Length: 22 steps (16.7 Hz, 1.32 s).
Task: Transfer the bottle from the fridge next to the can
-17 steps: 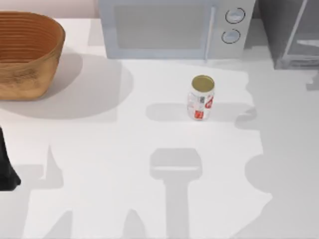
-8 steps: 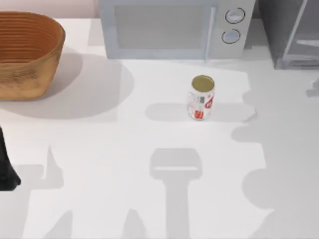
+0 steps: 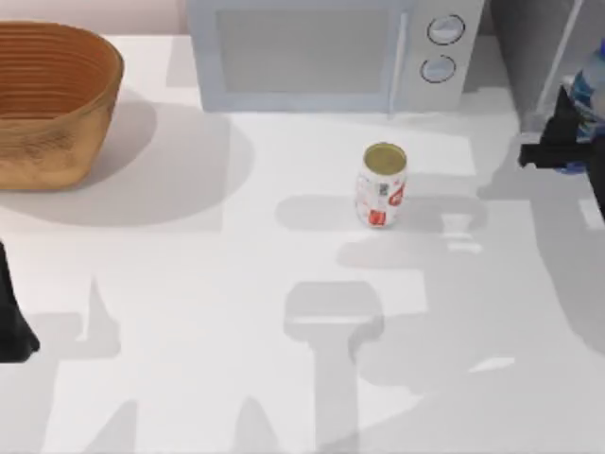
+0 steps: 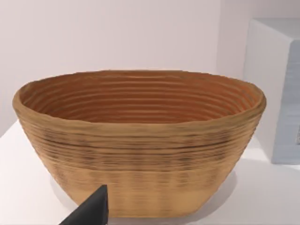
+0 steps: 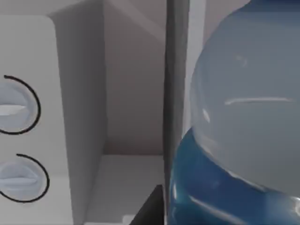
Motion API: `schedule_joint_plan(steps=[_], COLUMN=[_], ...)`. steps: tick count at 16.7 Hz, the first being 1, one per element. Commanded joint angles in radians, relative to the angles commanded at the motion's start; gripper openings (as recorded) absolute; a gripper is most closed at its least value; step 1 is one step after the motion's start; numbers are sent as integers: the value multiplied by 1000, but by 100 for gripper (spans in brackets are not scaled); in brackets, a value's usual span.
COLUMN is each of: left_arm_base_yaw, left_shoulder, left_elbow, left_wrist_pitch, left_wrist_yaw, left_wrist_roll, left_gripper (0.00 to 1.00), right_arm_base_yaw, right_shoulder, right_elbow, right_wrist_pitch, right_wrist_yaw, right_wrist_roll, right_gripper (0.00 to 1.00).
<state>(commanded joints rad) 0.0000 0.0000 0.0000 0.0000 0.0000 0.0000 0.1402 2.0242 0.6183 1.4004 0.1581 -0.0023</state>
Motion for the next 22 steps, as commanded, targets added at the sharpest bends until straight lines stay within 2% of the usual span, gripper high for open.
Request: schedule_joint_plan(steps=[3, 5, 15, 22], left_arm_base_yaw=[0, 0, 0, 0], left_shoulder=[0, 0, 0, 0], left_elbow=[0, 0, 0, 0], left_wrist_pitch=[0, 0, 0, 0], left_wrist_yaw=[0, 0, 0, 0], left_wrist_roll=[0, 0, 0, 0], left_gripper=[100, 100, 100, 100], right_arm_base_yaw=[138, 177, 181, 181], right_shoulder=[52, 65, 66, 66], right_elbow=[-27, -37, -38, -38], right_wrist_pitch=[84, 110, 112, 112], right_wrist_yaw=[137, 176, 180, 180], right_wrist_roll=[-2, -3, -3, -3], right_gripper=[0, 0, 0, 53])
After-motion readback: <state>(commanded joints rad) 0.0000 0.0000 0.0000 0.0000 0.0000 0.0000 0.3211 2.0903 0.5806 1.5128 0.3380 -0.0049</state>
